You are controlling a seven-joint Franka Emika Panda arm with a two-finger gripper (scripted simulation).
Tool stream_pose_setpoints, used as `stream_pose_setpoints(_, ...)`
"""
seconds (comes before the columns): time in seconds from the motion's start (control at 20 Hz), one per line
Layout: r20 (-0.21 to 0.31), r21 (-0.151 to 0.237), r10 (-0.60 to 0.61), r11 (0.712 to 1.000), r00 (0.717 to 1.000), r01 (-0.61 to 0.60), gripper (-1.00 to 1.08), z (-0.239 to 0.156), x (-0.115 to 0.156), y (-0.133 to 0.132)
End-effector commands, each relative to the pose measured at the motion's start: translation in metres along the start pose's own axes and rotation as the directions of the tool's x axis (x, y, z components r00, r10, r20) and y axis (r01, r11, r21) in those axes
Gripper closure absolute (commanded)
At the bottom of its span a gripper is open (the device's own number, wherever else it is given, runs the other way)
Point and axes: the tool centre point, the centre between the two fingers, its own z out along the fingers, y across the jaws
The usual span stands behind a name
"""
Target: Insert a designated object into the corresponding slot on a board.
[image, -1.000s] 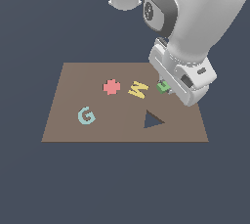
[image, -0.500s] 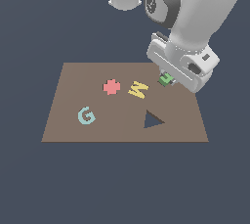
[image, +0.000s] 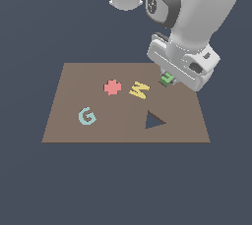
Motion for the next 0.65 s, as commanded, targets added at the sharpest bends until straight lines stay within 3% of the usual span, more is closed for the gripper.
stream_pose_setpoints(0.0,0.000,0.000,-0.003,1.000,1.000,0.003,1.08,0.0051,0.0003,-0.0004)
stream_pose_setpoints(0.1,0.000,-0.001,-0.003,1.000,1.000,0.003,1.08,0.0068,0.0003,-0.0005)
stream_pose_setpoints(0.15,0.000,-0.001,-0.003,1.000,1.000,0.003,-0.92,0.0068,0.0003,-0.0005)
stream_pose_setpoints(0.6,0.000,-0.001,-0.003,1.000,1.000,0.003,-0.92,0.0068,0.0003,-0.0005)
